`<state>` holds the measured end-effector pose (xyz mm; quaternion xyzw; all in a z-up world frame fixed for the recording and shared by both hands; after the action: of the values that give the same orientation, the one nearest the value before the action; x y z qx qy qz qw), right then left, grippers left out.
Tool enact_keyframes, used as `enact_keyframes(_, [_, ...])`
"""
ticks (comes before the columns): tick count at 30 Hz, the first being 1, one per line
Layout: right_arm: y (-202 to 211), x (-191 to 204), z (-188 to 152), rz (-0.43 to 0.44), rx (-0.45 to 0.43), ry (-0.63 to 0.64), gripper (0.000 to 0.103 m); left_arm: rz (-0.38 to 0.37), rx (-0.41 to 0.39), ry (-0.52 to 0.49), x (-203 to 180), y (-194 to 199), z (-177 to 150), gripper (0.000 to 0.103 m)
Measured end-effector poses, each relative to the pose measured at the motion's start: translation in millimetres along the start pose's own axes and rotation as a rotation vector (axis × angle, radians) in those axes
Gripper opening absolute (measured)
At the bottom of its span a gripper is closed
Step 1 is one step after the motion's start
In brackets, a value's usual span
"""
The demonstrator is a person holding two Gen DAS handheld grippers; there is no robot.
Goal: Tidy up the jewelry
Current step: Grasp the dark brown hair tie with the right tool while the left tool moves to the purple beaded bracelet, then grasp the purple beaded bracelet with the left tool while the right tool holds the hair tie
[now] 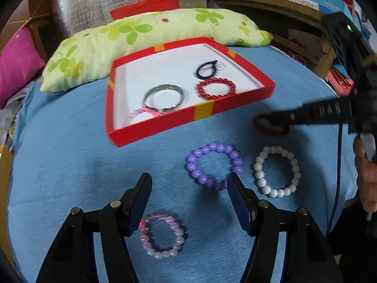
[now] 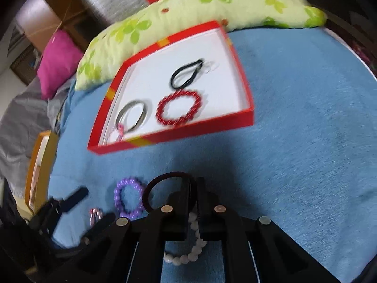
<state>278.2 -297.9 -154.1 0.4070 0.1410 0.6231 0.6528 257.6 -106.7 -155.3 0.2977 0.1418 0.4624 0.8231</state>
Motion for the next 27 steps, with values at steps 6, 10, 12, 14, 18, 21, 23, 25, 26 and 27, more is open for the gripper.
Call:
enact_keyframes(6, [1, -14, 7, -0.027, -0.01, -0.068, 0.006, -0.017, 0.053, 0.0, -8, -16, -3, 0.071])
enact_keyframes(10, [1, -16, 7, -0.023, -0.008, -0.081, 0.006, -0.025, 0.068, 0.028, -11, -24, -2, 0.074])
enact_keyframes(12, [3, -17, 7, -0.022, -0.011, -0.088, 0.006, -0.027, 0.065, 0.038, -11, -26, 1, 0.074])
enact_keyframes(14, [4, -17, 7, -0.022, -0.014, -0.089, 0.006, -0.026, 0.057, 0.064, -9, -29, 4, 0.074])
enact_keyframes(18, [5, -17, 7, -0.017, -0.015, -0.093, 0.006, -0.037, 0.044, 0.101, -7, -33, 7, 0.074])
enact_keyframes(21, [6, -16, 7, -0.018, -0.019, -0.095, 0.006, -0.06, 0.032, 0.113, -7, -31, 8, 0.054])
enact_keyframes(23, [6, -16, 7, -0.019, -0.021, -0.095, 0.006, -0.067, 0.026, 0.114, -6, -30, 7, 0.04])
enact_keyframes(25, [5, -16, 7, -0.021, -0.022, -0.094, 0.006, -0.074, 0.024, 0.119, -5, -28, 7, 0.029])
enact_keyframes(26, [5, -16, 7, -0.021, -0.022, -0.095, 0.006, -0.075, 0.022, 0.122, -4, -28, 7, 0.022])
enact_keyframes(27, [5, -16, 7, -0.021, -0.023, -0.094, 0.006, -0.077, 0.02, 0.124, -3, -27, 7, 0.02])
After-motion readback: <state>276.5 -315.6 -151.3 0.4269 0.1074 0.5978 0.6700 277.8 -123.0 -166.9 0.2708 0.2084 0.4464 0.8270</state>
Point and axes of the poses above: each gripper's, at about its wrist camera, not at the fingertips, and y roughly against the way its jaws point, x to its left, z to its top, the point moved 1 cm from there along -y, roughly the way its jaws point, and after that the axes turned 14 degrees about -x, right-handed, at the moved point
